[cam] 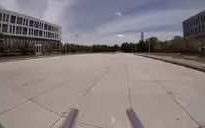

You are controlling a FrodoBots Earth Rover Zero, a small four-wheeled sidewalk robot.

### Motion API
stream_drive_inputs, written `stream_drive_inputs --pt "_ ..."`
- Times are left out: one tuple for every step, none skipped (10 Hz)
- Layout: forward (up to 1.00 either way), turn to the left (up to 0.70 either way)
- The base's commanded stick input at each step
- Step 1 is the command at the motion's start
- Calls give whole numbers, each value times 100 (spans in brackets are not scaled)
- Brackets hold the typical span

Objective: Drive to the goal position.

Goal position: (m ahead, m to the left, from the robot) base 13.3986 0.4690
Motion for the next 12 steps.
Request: stream_drive_inputs --pt "50 0" --pt "50 0" --pt "50 0" --pt "50 0" --pt "50 0" --pt "50 0" --pt "50 0" --pt "50 0" --pt "50 0" --pt "50 0" --pt "50 0" --pt "50 0"
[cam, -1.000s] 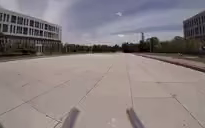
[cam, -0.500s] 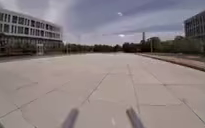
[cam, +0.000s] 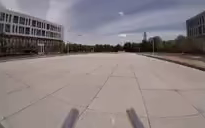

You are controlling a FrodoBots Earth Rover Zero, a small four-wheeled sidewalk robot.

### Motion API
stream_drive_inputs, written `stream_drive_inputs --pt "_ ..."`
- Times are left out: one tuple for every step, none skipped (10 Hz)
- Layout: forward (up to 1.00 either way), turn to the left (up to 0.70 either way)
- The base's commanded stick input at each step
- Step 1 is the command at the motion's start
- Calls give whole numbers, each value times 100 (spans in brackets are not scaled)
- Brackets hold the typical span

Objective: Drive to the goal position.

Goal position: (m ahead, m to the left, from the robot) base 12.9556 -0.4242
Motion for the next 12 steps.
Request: stream_drive_inputs --pt "50 0" --pt "50 0" --pt "50 0" --pt "50 0" --pt "50 0" --pt "50 0" --pt "50 0" --pt "50 0" --pt "50 0" --pt "50 0" --pt "50 0" --pt "50 0"
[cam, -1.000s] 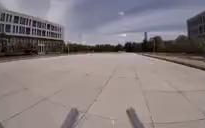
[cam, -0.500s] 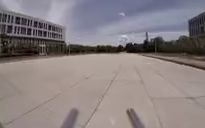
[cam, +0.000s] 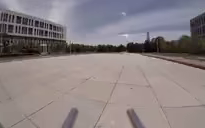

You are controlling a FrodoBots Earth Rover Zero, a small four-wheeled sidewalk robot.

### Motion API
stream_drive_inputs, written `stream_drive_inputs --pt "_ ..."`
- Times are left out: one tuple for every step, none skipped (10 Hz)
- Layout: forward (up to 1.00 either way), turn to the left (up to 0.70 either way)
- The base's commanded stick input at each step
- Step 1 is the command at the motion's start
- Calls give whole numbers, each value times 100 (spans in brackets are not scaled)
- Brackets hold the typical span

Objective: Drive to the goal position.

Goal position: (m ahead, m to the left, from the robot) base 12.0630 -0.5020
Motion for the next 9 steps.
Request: stream_drive_inputs --pt "50 0" --pt "50 0" --pt "50 0" --pt "50 0" --pt "50 0" --pt "50 0" --pt "50 0" --pt "50 0" --pt "50 -24"
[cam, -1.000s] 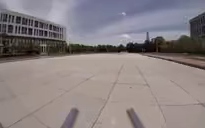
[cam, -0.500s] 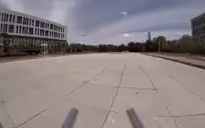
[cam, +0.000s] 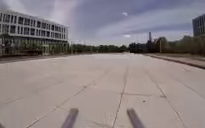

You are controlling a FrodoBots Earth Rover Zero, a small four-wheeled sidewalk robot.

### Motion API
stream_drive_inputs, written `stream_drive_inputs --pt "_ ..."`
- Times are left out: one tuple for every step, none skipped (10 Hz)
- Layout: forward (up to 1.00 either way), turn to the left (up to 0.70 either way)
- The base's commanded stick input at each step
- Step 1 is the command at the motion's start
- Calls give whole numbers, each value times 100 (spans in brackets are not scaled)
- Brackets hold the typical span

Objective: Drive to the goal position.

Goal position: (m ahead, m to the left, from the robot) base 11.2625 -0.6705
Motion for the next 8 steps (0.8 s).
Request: stream_drive_inputs --pt "50 -50" --pt "50 -34" --pt "50 0" --pt "50 0" --pt "50 0" --pt "50 0" --pt "50 0" --pt "50 0"
